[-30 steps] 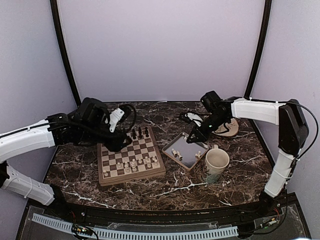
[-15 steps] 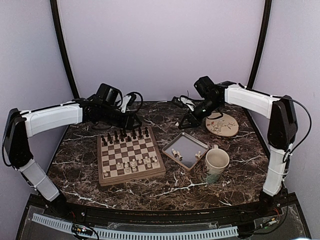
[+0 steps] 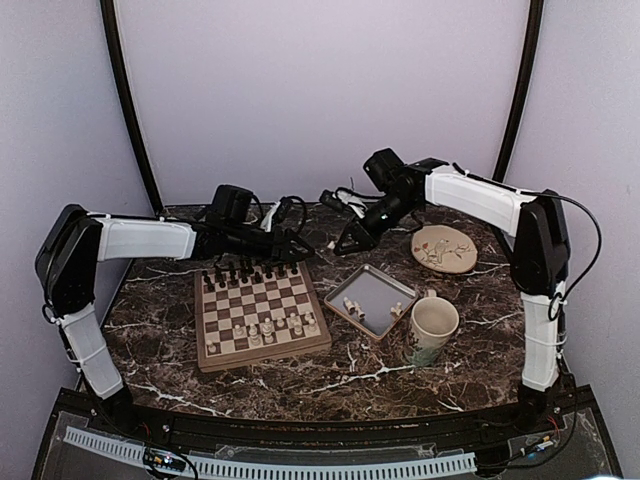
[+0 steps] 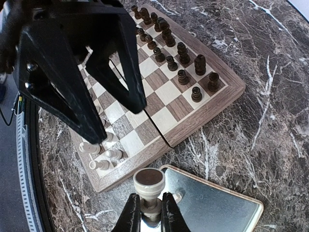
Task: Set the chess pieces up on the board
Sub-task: Pass from the right arm to the left
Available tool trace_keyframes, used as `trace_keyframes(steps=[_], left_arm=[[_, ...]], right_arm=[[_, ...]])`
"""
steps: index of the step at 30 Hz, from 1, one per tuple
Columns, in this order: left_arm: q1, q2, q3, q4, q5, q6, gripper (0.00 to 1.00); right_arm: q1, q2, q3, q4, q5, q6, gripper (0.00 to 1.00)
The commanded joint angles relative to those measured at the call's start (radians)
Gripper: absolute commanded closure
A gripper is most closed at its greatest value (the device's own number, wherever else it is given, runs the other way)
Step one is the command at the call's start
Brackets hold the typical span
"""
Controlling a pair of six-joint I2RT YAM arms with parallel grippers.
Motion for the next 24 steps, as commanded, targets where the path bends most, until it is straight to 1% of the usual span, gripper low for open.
trace_keyframes(steps=[1,9,14,18,22,24], left_arm=[[-0.004,0.029,-0.041,0.228,0.159,-0.157,0.52],[-0.012,0.071,-0.053,0.354,0.186,-0.243,0.51],[-0.012,0.098,-0.041,0.383,0.202,-0.267,0.51],[-0.015,0.106,-0.038,0.393,0.207,-0.276,0.56],[-0.02,0.108,-0.039,0.392,0.213,-0.275,0.57],[-0.023,0.11,-0.038,0.393,0.212,-0.276,0.6]], right_arm=[[0.023,0.033,0.062,-0.024,-0.024,0.012,0.94],[0.049,0.049,0.067,-0.029,-0.025,0.009,0.94],[0.06,0.046,0.067,-0.033,-0.028,0.006,0.94],[0.063,0.04,0.067,-0.028,-0.035,0.011,0.94],[0.064,0.04,0.068,-0.026,-0.034,0.013,0.94],[0.066,0.043,0.07,-0.027,-0.039,0.012,0.94]])
